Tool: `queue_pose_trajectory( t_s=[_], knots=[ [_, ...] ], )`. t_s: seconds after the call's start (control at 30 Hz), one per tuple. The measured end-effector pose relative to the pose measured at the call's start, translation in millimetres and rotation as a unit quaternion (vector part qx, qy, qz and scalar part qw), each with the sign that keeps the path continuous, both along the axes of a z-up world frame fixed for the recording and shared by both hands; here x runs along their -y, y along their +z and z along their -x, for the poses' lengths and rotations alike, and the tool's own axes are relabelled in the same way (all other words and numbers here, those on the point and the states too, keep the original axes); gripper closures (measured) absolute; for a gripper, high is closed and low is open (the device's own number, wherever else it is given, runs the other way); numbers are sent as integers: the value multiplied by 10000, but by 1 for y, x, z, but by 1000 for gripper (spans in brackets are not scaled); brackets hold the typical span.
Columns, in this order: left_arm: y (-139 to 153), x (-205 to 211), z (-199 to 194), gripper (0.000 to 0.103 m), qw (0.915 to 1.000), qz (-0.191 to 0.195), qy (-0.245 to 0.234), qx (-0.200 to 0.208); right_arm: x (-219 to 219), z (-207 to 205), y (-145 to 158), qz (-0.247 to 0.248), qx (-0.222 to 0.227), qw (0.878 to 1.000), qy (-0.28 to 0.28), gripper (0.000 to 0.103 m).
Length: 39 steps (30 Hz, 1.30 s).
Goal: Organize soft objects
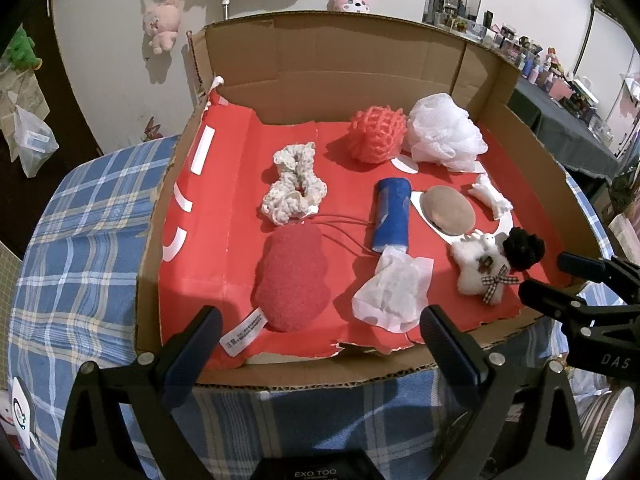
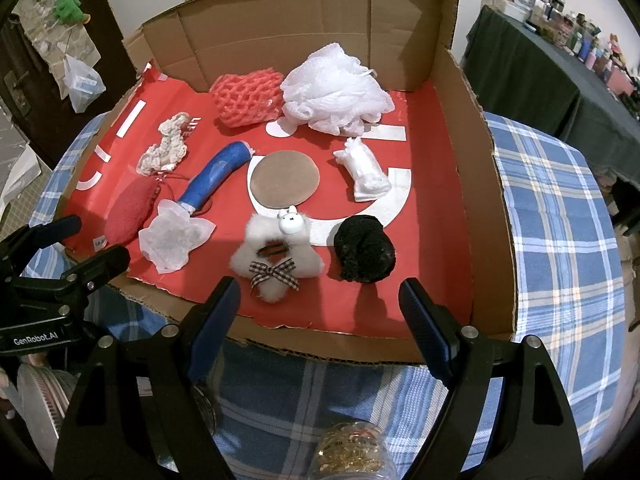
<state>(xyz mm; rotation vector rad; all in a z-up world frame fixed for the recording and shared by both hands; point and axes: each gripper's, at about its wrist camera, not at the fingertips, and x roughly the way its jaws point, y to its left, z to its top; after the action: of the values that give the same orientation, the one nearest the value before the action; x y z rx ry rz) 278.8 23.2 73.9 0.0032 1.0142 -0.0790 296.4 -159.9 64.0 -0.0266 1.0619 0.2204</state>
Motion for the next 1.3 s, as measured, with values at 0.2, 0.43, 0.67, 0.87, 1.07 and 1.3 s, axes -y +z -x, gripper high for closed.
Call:
queue_pose_trajectory(
  t_s=[0.2, 0.43, 0.67, 0.87, 1.07, 1.3],
  knots=[
    [-1, -1, 0, 3, 10000, 57, -8, -26, 0, 0, 0, 13, 2, 10000, -1, 22],
    [-2, -1, 0, 3, 10000, 29, -23, -13, -1, 0, -1, 23, 6, 10000, 5, 22],
    [-1, -1, 1, 3, 10000, 33, -21, 21, -2, 1, -1, 38, 25, 10000, 5, 22],
    [-1, 0, 1, 3, 10000, 22, -27, 28, -1, 0, 0, 41, 26, 10000, 15, 22],
    [-1, 0, 1, 2, 10000, 22, -36, 27, -1, 0, 0, 46, 27, 10000, 10, 22],
    [-1, 0, 1, 3, 10000, 6, -38, 21, -1, 0, 0, 43, 20, 10000, 7, 22]
  ],
)
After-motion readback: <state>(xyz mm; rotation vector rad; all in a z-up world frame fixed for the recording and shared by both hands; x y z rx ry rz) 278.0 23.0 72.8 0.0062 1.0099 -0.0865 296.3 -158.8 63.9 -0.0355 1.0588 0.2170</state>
